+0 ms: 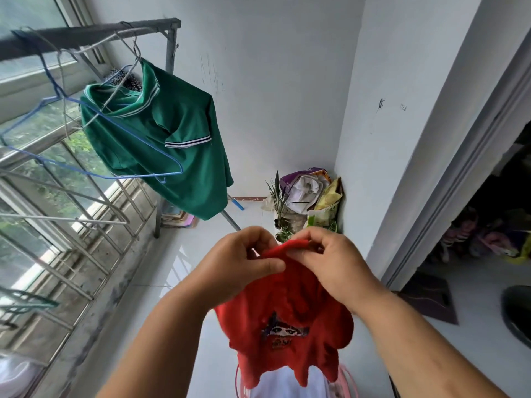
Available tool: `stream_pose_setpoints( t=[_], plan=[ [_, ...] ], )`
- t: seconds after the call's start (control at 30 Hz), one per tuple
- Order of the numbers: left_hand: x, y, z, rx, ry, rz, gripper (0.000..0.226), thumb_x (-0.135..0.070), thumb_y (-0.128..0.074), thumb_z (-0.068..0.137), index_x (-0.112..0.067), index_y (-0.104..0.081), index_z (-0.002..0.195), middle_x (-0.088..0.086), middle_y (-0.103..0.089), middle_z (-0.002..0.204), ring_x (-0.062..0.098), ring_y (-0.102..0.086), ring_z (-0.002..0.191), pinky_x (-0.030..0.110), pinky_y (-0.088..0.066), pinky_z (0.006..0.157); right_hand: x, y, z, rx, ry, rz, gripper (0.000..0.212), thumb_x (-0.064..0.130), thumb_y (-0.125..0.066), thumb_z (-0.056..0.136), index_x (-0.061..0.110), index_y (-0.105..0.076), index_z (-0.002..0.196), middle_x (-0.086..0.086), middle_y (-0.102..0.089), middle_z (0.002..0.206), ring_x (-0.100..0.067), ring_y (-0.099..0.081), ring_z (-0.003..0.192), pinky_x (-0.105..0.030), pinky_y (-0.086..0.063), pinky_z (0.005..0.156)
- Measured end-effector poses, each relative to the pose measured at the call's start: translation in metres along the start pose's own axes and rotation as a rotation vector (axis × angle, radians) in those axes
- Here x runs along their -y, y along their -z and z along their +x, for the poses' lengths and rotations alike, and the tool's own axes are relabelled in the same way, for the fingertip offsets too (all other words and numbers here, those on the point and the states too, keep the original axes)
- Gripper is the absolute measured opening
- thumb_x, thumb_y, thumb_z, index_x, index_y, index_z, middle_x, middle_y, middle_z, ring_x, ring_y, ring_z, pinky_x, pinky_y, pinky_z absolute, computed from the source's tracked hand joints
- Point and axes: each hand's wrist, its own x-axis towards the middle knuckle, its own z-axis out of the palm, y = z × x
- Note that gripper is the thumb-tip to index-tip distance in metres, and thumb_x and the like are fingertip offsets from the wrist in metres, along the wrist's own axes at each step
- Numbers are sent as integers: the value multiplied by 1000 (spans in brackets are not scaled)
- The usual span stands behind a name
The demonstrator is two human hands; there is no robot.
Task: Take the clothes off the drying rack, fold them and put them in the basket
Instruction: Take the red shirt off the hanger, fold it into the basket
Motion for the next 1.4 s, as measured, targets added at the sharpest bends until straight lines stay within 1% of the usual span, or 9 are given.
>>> stream_pose_setpoints(
  t=[0.13, 0.47, 0.53, 0.63, 0.8, 1.03, 1.17, 1.3, 1.4],
  plan=[
    [7, 11, -3, -49, 98, 153, 11, -19, -75, 80, -27, -68, 82, -8, -67, 70, 4, -55, 60, 31, -52, 67, -4, 8, 2, -75, -36, 152, 6, 23, -77, 81, 26, -73, 85, 6, -73, 80, -6, -66, 77, -18, -50, 74],
    [7, 9, -6, -139, 85, -144, 10, -22, -65, 91, -28, -59, 96, 0, -68, 73, 15, -59, 64, 35, -48, 64, -3, 17, -1, 13, -211, 310, 31, 42, -66, 84, 14, -75, 91, -21, -73, 98, -30, -70, 95, -51, -51, 99],
    [8, 7, -6, -150, 51, -144, 11, -20, -66, 90, -29, -61, 91, -4, -65, 73, 13, -55, 64, 32, -45, 64, -5, 18, -1, 29, -216, 303, 40, 47, -66, 85, 9, -74, 92, -27, -70, 95, -27, -61, 83, -48, -52, 90],
    [4, 6, -6, -127, 20, -129, 8, -30, -76, 77, -29, -68, 81, -12, -60, 67, 8, -44, 56, 23, -38, 54, -4, 19, -3, 46, -195, 310, 56, 57, -68, 81, 2, -70, 92, -13, -57, 85, -21, -48, 81, -38, -43, 78],
    [-3, 2, -9, -142, 35, -57, 14, -30, -82, 70, -27, -71, 77, -18, -48, 44, 4, -32, 42, 12, -26, 43, -1, 18, -7, 57, -185, 308, 48, 53, -66, 84, 5, -71, 90, -10, -54, 80, -21, -46, 75, -38, -43, 77],
    [-1, -2, -12, -229, -10, -37, 13, -25, -82, 73, -27, -70, 69, -16, -55, 54, 4, -38, 47, 13, -32, 47, 4, 17, -12, 56, -202, 265, 37, 51, -65, 80, 16, -76, 88, -12, -67, 78, -15, -58, 74, -39, -53, 84],
    [7, -3, -10, -304, -97, -31, 13, -19, -78, 78, -25, -69, 72, -6, -67, 82, 8, -57, 69, 21, -46, 65, 6, 18, -16, 38, -199, 266, 26, 37, -66, 87, 13, -74, 80, 13, -60, 59, 2, -51, 53, -20, -43, 65],
    [7, -6, -10, -287, -43, 94, 16, -22, -60, 93, -27, -56, 79, -13, -57, 68, 3, -49, 59, 24, -42, 56, 8, 17, -18, 33, -148, 198, 21, 36, -70, 84, 17, -76, 86, 4, -74, 74, -3, -65, 69, -21, -49, 70],
    [5, -7, -9, -341, -15, 160, 13, -22, -52, 98, -23, -51, 85, -8, -52, 69, 8, -44, 61, 28, -39, 57, 2, 22, -15, 8, -94, 48, 31, 52, -73, 73, 26, -73, 89, 6, -58, 67, -4, -54, 64, -22, -46, 68]
  ],
)
